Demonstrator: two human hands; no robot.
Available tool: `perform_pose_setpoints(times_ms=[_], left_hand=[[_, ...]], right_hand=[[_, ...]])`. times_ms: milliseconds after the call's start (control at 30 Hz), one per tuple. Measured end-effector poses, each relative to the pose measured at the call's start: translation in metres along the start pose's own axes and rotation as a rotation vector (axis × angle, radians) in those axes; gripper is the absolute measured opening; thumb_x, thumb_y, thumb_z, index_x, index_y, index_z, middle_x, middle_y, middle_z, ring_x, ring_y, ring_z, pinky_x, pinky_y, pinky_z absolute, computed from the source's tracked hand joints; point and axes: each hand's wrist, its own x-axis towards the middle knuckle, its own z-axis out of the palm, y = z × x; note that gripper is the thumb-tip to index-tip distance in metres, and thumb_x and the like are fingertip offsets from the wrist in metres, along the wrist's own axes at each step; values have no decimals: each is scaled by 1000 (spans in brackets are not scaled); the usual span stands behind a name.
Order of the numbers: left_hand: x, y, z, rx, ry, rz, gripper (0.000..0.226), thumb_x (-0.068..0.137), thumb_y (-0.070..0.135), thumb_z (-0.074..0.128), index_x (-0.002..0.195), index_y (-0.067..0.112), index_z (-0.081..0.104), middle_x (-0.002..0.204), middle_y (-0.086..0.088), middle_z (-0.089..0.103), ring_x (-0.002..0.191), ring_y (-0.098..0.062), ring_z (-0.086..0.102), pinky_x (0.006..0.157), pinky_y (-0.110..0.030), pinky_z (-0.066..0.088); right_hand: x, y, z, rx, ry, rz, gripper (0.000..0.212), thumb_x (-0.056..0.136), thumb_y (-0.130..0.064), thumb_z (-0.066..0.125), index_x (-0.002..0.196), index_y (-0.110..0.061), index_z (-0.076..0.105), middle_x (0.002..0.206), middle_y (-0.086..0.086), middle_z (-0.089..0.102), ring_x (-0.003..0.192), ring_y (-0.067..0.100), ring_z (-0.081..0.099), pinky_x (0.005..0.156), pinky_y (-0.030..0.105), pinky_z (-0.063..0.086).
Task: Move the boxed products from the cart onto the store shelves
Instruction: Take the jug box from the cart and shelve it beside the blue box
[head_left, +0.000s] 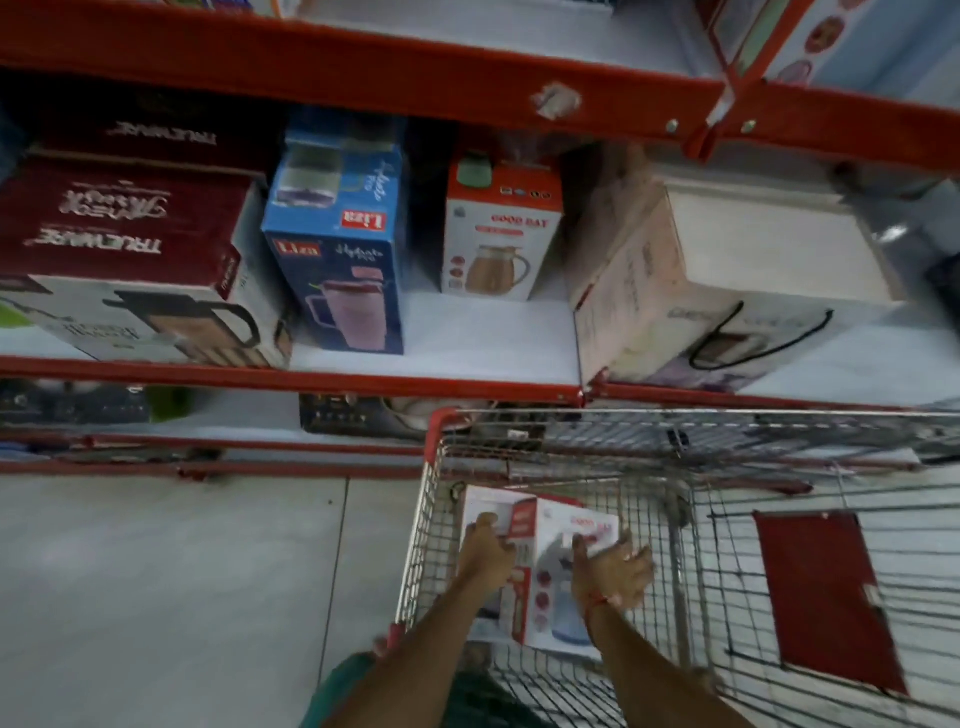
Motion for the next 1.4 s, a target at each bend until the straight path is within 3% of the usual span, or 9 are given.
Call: perform_pose_setpoints(times_ms=[100, 233, 333, 433, 667, 800, 1000, 1167, 1400], left_hand=[[-1, -14, 27, 74, -156, -106, 28, 87, 20, 55, 114, 13, 56, 111, -13, 67, 96, -29, 66, 85, -37, 56], [-14, -12, 22, 15, -203, -120, 37, 85, 6, 59, 121, 11, 52, 116, -13, 65, 90, -23, 65, 72, -35, 60], [-28, -3, -12, -14, -106, -53, 35, 82, 5, 64, 115, 11, 59, 115, -11, 68, 83, -18, 65, 61, -23, 56], [-54, 4, -57, -115, -42, 31, 23, 80, 3, 67, 98, 16, 65, 102, -11, 71, 82, -24, 70, 66, -36, 62], [-95, 12, -99, -169, 136, 171, 39, 77, -7, 68, 113, 5, 62, 103, -13, 71, 88, -27, 69, 63, -34, 62], [-105, 43, -113, -123, 360, 402, 34, 75, -7, 69, 107, 4, 65, 101, -2, 69, 86, -14, 66, 64, -7, 54], [-63, 114, -143, -209, 549, 521, 26, 78, 2, 69, 100, 5, 55, 103, -11, 70, 94, -21, 68, 82, -35, 57], [-6, 156, -163, -51, 647, 429, 28, 80, 9, 69, 99, 2, 50, 102, -18, 68, 95, -30, 66, 76, -30, 53], [33, 135, -151, 2, 583, 377, 29, 87, 11, 59, 109, 1, 45, 106, -21, 67, 98, -36, 65, 83, -43, 55]], right_hand=[[9, 17, -15, 259, -320, 148, 37, 84, -31, 66, 106, -2, 61, 122, 22, 62, 101, 34, 59, 91, 47, 51], [-3, 9, -37, 208, -466, -6, 14, 85, -17, 66, 91, -6, 62, 84, 9, 64, 67, 17, 57, 60, 28, 51], [-15, -11, -51, 161, -491, -162, 18, 86, -4, 60, 102, -6, 52, 84, 7, 58, 74, 18, 55, 59, 25, 48], [-29, -28, -67, 110, -461, -385, 37, 82, -1, 60, 116, -9, 51, 101, 12, 66, 81, 22, 59, 68, 36, 58], [-65, -52, -95, 167, -374, -580, 40, 76, -11, 72, 113, -13, 57, 110, 5, 70, 102, 24, 65, 87, 47, 57], [-73, -73, -120, 274, -185, -721, 37, 72, -7, 77, 100, -17, 56, 89, -5, 69, 83, 13, 69, 77, 39, 61], [-61, -144, -135, 338, 86, -868, 32, 73, -12, 78, 88, -14, 50, 90, 5, 71, 72, 16, 66, 64, 30, 56], [-25, -206, -116, 255, 169, -930, 35, 74, -10, 77, 96, -5, 50, 100, 19, 71, 90, 34, 69, 76, 46, 59], [11, -213, -85, 12, 181, -931, 39, 88, -19, 60, 121, -3, 47, 103, 25, 68, 88, 43, 67, 72, 46, 56]])
